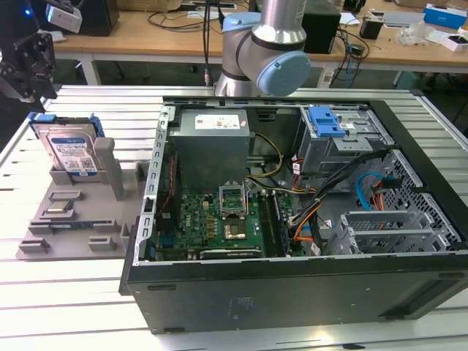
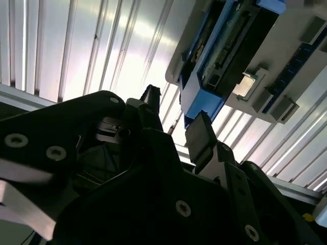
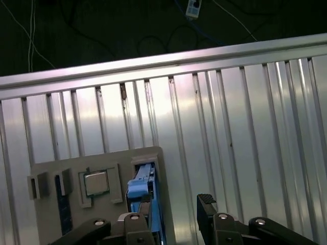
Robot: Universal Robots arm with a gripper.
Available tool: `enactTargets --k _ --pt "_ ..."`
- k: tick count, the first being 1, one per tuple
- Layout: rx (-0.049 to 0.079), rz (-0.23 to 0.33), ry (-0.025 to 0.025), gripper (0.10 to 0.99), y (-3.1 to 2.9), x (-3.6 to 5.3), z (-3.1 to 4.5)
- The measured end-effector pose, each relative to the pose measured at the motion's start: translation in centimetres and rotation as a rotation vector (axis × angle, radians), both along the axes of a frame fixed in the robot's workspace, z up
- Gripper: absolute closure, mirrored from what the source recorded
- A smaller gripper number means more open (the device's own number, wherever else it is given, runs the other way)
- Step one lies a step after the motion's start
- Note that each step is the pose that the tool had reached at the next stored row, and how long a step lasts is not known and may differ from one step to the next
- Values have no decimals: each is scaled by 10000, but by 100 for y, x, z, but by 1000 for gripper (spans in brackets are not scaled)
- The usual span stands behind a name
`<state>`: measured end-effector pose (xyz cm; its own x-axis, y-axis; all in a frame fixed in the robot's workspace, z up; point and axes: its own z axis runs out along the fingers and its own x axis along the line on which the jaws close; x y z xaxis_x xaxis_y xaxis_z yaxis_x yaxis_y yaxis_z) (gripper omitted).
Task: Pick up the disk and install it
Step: 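Pick up the disk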
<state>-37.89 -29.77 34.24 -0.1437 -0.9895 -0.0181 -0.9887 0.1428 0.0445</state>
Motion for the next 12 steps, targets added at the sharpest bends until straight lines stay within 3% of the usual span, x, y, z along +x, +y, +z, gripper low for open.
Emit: enactTargets --k 2,5,8,12 --pt "-56 44 -15 604 -12 -5 15" --pt "-63 148 -17 604 -138 -8 10" --pt "-63 249 -16 604 -215 -8 -17" --pt "-70 507 -8 604 -234 38 -120"
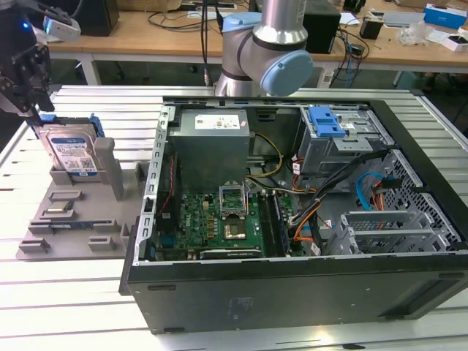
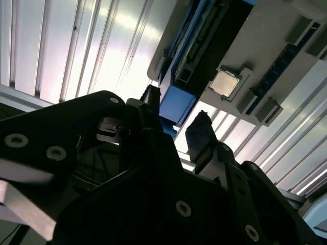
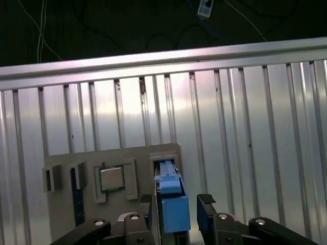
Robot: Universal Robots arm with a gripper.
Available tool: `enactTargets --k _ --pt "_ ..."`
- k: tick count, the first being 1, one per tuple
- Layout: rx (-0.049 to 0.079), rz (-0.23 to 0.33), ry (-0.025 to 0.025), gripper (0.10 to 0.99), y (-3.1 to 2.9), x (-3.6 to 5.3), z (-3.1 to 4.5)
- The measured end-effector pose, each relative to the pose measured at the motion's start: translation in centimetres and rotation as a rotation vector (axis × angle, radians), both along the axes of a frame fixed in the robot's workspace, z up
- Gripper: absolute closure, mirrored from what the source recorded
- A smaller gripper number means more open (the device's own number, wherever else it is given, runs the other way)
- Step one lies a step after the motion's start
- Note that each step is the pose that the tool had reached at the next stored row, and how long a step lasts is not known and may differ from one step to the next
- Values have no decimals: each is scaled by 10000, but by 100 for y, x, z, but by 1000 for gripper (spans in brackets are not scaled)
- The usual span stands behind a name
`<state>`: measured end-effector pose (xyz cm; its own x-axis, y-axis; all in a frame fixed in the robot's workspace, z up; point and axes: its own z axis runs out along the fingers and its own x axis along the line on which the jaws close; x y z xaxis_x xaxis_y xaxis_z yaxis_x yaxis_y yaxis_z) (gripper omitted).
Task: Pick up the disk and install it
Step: 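Pick up the disk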
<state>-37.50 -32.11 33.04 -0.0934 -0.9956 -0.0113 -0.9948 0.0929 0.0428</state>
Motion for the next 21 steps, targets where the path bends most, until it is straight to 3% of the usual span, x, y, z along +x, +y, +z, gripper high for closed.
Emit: enactTargets --k 10,16,20,21 --pt "-47 785 5 604 5 201 -300" --pt "-52 907 4 604 8 222 -406" --pt "-53 916 7 604 7 222 -424" --pt "-59 913 -163 604 7 221 -427"
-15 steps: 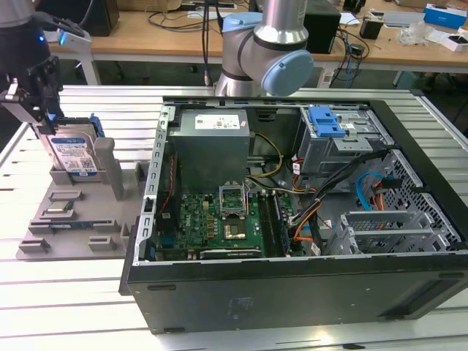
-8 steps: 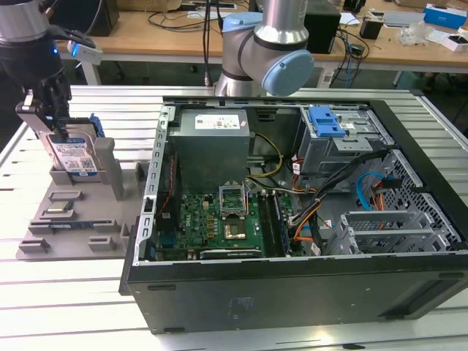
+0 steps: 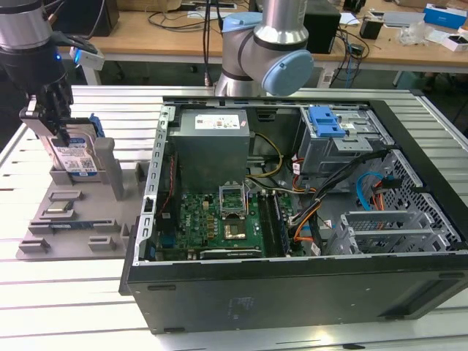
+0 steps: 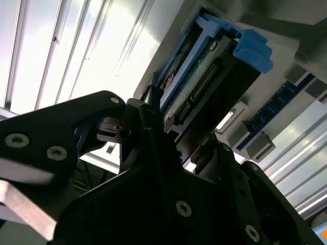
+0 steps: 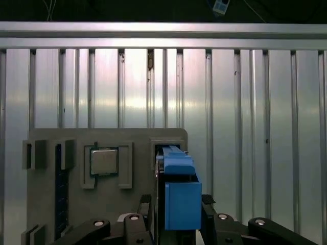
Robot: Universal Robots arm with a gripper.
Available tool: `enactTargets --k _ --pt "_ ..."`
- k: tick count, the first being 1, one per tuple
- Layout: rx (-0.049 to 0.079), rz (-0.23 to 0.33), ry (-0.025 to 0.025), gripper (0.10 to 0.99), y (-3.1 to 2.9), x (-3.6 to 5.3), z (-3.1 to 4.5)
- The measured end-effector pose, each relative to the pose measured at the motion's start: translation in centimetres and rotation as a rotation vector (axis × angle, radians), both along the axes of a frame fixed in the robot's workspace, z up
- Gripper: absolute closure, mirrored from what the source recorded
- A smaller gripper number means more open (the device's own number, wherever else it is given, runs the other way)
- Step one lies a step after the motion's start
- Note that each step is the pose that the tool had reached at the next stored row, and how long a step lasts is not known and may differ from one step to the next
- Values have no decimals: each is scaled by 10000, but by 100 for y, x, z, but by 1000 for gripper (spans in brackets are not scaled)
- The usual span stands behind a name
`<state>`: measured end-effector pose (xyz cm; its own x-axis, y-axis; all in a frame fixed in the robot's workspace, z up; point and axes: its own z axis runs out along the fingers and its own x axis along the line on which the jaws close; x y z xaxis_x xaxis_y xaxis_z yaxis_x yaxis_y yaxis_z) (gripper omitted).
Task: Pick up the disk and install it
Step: 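Pick up the disk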
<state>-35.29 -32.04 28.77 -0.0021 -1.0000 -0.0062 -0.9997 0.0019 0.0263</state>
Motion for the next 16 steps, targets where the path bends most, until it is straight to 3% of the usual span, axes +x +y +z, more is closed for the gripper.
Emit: enactTargets --k 1,8,11,16 --pt "0 0 -135 604 0 0 0" --pt "-1 0 -138 604 0 -36 -4" --pt "0 0 -138 722 0 -36 -5" --pt "-1 0 -137 722 0 -36 -5"
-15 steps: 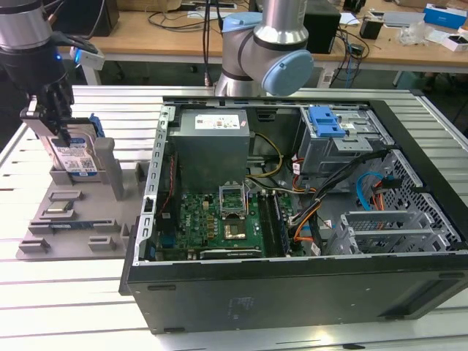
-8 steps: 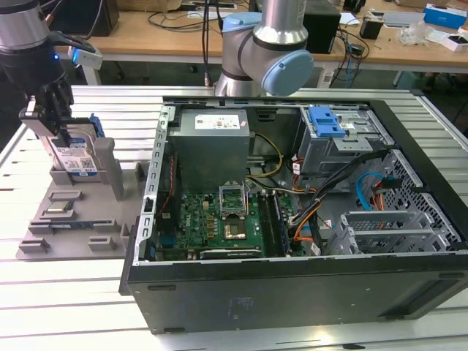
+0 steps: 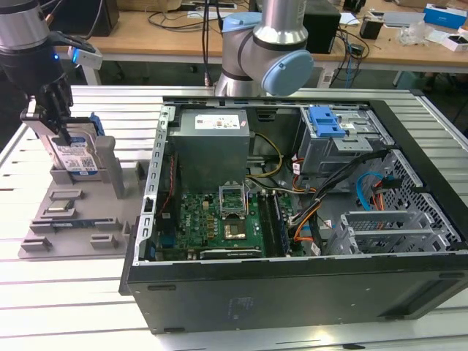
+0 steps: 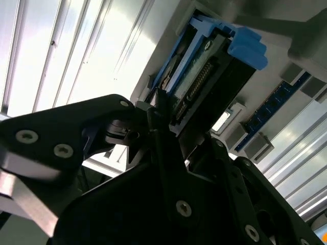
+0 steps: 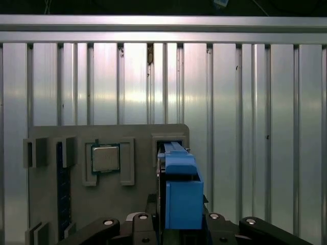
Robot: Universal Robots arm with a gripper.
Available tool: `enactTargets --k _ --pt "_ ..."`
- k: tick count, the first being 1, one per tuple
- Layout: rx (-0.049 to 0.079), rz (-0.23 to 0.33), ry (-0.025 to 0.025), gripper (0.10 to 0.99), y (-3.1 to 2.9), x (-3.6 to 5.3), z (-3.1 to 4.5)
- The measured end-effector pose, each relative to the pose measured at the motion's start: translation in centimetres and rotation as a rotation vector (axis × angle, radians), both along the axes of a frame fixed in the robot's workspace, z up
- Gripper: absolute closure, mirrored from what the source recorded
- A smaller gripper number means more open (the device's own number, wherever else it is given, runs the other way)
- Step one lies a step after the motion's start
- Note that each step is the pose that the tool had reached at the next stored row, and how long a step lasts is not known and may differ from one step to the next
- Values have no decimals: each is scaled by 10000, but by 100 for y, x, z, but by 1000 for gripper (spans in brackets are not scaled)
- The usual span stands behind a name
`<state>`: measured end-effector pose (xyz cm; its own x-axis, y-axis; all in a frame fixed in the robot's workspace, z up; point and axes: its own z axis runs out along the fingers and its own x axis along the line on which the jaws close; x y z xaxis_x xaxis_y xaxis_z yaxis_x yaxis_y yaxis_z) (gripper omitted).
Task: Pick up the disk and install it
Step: 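Pick up the disk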
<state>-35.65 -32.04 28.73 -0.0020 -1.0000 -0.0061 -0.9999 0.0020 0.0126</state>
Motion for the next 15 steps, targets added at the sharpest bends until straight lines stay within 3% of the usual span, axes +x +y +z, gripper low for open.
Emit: enactTargets --k 10,15 --pt "2 0 -3 722 0 0 6" --pt "0 0 -1 722 2 1 95"
